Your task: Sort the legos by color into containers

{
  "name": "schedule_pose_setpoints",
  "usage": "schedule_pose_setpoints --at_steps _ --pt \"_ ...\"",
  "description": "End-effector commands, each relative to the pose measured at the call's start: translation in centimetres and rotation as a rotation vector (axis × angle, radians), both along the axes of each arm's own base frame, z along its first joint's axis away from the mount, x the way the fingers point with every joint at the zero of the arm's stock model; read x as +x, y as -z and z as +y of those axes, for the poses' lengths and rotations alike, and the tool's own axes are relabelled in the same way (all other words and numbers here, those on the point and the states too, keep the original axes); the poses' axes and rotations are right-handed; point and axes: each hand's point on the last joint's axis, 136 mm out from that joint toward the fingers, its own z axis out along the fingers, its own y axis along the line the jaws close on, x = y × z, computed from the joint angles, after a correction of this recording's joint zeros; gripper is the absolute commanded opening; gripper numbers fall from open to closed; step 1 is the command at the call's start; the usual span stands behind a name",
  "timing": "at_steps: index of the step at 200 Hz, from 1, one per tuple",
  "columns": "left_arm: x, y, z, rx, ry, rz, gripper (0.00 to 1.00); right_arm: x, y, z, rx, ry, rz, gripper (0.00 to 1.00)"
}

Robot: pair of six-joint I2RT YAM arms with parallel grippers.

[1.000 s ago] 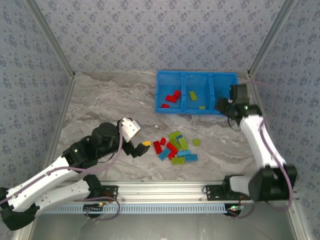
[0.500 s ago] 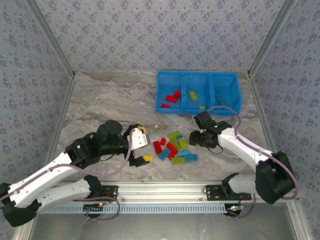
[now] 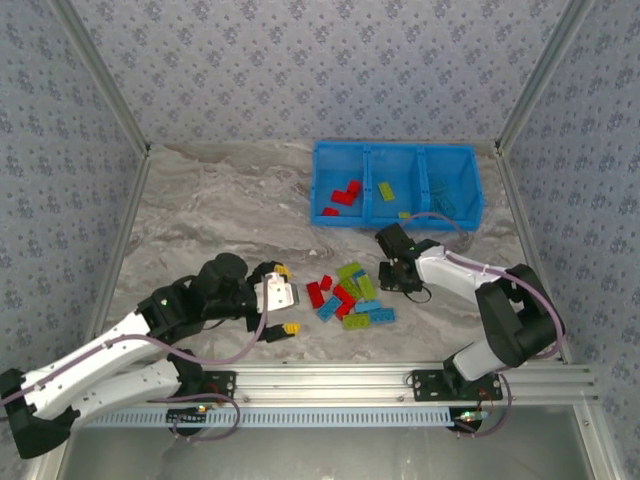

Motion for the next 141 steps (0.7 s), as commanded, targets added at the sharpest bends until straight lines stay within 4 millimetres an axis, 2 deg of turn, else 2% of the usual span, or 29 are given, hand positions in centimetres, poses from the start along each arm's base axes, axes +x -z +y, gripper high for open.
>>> schedule_pose_setpoints --at_steps 1,11,35,50,63,73,89,92,117,123,141 --pt "0.4 -0.9 -0.1 -0.038 -0.001 -0.042 0.99 -0.2 -1.5 -0.9 -0.038 0.024 -0.036 0.25" --pt "0.4 -0.8 -0.2 -0.041 -0.003 -0.037 0.99 -0.2 -3.3 -1.2 -0.045 0.037 -0.079 0.25" --pt "1.2 -0.6 -0.1 -0.042 -0.041 -0.051 0.99 1.1 -9.7 -1.5 -0.035 0.045 -0.258 0.24" --pt "2.9 -0.5 0.4 -0.03 -0.131 -0.077 0.99 3.0 -13.5 -1.8 -0.034 0.044 -0.375 0.25" --pt "4.5 -0.8 0.9 -0.029 -0.221 -0.088 0.99 5.3 -15.5 -2.0 -0.037 0.048 -0.43 0.25" --pt "5.5 -1.1 1.4 -0.037 -0.284 -0.089 0.99 7.5 -16.2 -1.9 -0.026 0.045 -0.444 0.25" --pt "6.6 -1.0 2.0 -0.026 -0.35 -0.1 0.99 11.3 -15.6 -1.7 -0.013 0.044 -0.419 0.25" --pt "6.7 -0.9 2.1 -0.021 -0.359 -0.103 0.99 12.4 -16.4 -1.5 0.0 0.047 -0.438 0.24" --pt "7.0 -0.3 2.7 0.015 -0.386 -0.116 0.99 18.1 -15.0 -0.9 0.051 0.051 -0.414 0.24" --pt "7.1 -0.3 2.9 0.019 -0.393 -0.121 0.99 19.2 -14.1 -0.9 0.052 0.058 -0.393 0.25" --pt "7.3 0.0 3.3 0.038 -0.403 -0.137 0.99 21.9 -13.0 -1.1 0.038 0.079 -0.363 0.35"
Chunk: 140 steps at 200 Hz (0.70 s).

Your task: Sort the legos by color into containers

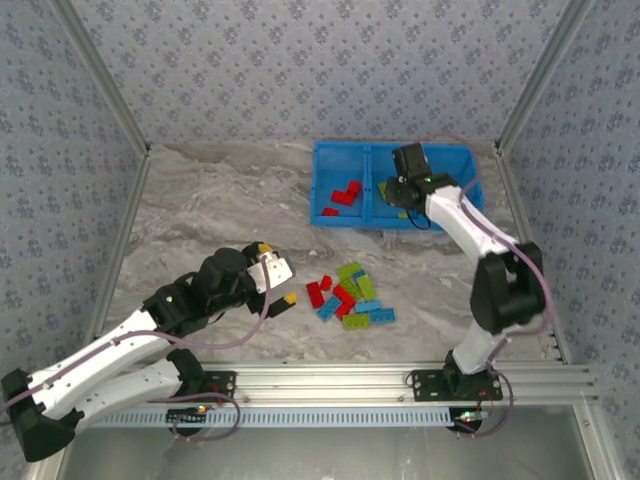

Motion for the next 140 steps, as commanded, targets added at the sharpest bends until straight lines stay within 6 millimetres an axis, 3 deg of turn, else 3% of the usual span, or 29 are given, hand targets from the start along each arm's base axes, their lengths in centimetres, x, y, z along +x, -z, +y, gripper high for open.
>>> schedule_pose_setpoints --at_steps 1,16,31,64,80,101,120,140 --pt "0.9 -0.2 0.8 0.011 -0.058 -0.033 0.99 3.0 0.4 0.4 0.01 -0.029 0.02 0.36" --pt "1.0 0.0 0.9 0.019 -0.062 -0.036 0.99 4.3 0.7 0.2 -0.014 -0.023 0.033 0.48" --pt "1.0 0.2 0.8 0.02 -0.06 -0.033 0.99 4.2 0.0 0.1 -0.028 -0.028 0.042 0.49" --pt "0.8 0.3 0.6 0.015 -0.047 -0.015 0.99 1.6 -3.4 -0.4 -0.02 -0.024 -0.008 0.5" --pt "0.6 0.4 0.4 0.013 -0.032 -0.004 0.99 -1.9 -5.0 0.0 -0.031 -0.04 -0.064 0.5" --pt "0.2 0.7 0.1 0.026 -0.002 0.007 0.99 -7.8 -5.6 2.9 -0.016 -0.157 -0.144 0.54" --pt "-0.3 0.9 0.0 0.039 0.037 0.017 0.99 -13.6 -3.2 4.4 -0.011 -0.25 -0.105 0.57" --pt "-1.9 1.1 -0.7 0.035 0.14 0.049 0.99 -18.4 -0.1 6.9 0.047 -0.416 -0.039 0.68"
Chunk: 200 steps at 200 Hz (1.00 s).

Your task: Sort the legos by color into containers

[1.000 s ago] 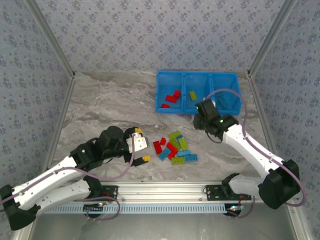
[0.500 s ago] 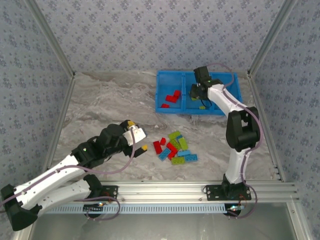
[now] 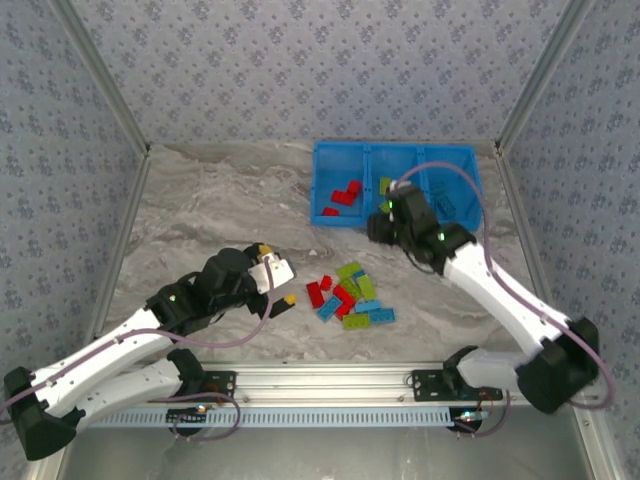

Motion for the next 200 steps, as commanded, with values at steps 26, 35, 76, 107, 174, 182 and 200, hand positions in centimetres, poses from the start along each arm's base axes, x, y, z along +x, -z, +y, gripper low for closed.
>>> schedule_pose_setpoints --at_steps 26,35,76,107,174,182,200 --pt "-3.2 0.1 -1.5 -0.033 0.211 0.063 0.99 -7.0 8.6 1.3 -0.062 -0.172 0.207 0.85" --pt "-3.2 0.2 -1.6 -0.032 0.215 0.065 0.99 -7.2 9.6 1.5 -0.059 -0.179 0.235 0.87" --pt "-3.1 0.7 -1.4 -0.005 0.208 0.076 0.99 -6.1 12.8 3.5 -0.028 -0.21 0.303 0.87" --pt "-3.0 0.8 -1.2 0.004 0.203 0.073 0.99 -4.5 15.1 3.2 -0.065 -0.167 0.327 0.76" --pt "-3.2 1.0 -1.4 0.007 0.212 0.086 0.99 -4.0 17.6 2.9 -0.026 -0.115 0.368 0.52" --pt "-3.2 1.0 -1.4 0.006 0.213 0.086 0.99 -4.0 17.6 2.8 -0.029 -0.109 0.368 0.51" --pt "-3.1 0.9 -1.4 0.006 0.212 0.085 0.99 -4.3 17.8 2.4 -0.05 -0.096 0.38 0.54"
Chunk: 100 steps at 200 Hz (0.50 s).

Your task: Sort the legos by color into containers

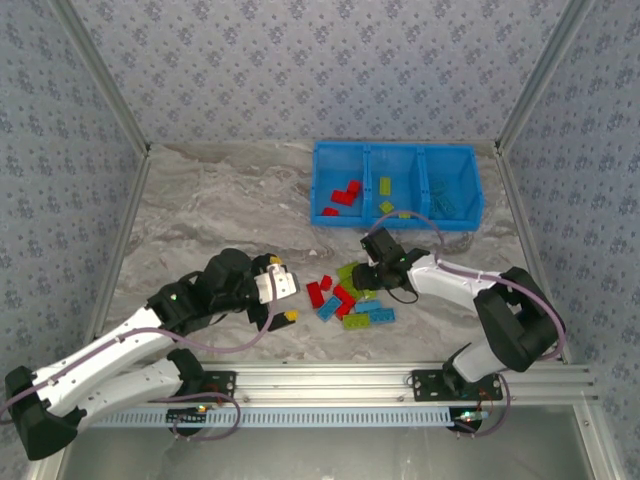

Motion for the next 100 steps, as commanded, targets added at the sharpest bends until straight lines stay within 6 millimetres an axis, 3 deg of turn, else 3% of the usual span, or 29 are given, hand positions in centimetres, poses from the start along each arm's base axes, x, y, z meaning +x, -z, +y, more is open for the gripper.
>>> schedule_pose_setpoints --at_steps 1,23,48,61,100 --pt "-0.3 -0.1 0.0 0.004 0.021 0.005 0.99 -0.5 0.7 -0.4 -0.012 0.022 0.026 0.55" --pt "-0.3 -0.2 0.1 0.003 0.022 0.002 0.99 -0.6 1.0 -0.8 -0.035 0.024 0.03 0.53" --pt "-0.3 -0.2 0.1 0.003 0.019 0.003 0.99 -0.6 0.7 -1.4 -0.055 0.053 0.018 0.37" --pt "-0.3 -0.2 0.2 0.005 0.017 0.001 0.99 -0.4 -0.5 -1.6 -0.044 0.068 -0.009 0.32" --pt "-0.3 -0.3 0.2 0.004 0.016 -0.002 0.99 -0.2 -5.7 -3.6 -0.059 0.139 -0.145 0.31"
